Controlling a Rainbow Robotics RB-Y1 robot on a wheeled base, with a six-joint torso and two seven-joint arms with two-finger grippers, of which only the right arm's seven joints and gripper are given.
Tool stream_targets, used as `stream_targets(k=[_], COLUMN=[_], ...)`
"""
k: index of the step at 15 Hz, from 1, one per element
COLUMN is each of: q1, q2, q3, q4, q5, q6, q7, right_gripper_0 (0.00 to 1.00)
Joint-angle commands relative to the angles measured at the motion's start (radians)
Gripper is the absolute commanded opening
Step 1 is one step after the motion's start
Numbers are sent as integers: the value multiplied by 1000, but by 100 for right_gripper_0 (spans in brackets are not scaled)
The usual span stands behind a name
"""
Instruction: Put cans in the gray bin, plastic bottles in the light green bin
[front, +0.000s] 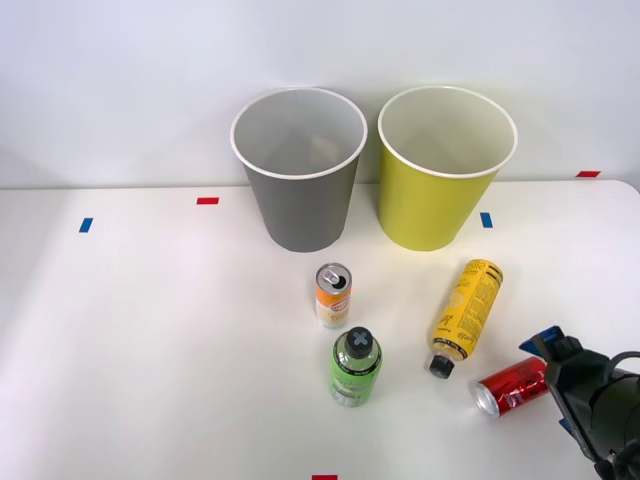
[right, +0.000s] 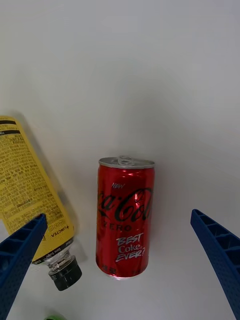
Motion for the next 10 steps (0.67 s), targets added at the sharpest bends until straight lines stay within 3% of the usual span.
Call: stream_targets(k=[1,4,10], q1=[-19,-90,-225], q2=[-20,-20,-42], q3=[23,43,90], q4=[2,11,183], q5=[0,-5,-64], q6=[34,132,132], q7=[-90,-122,-151], right_gripper_0=[100,100,100])
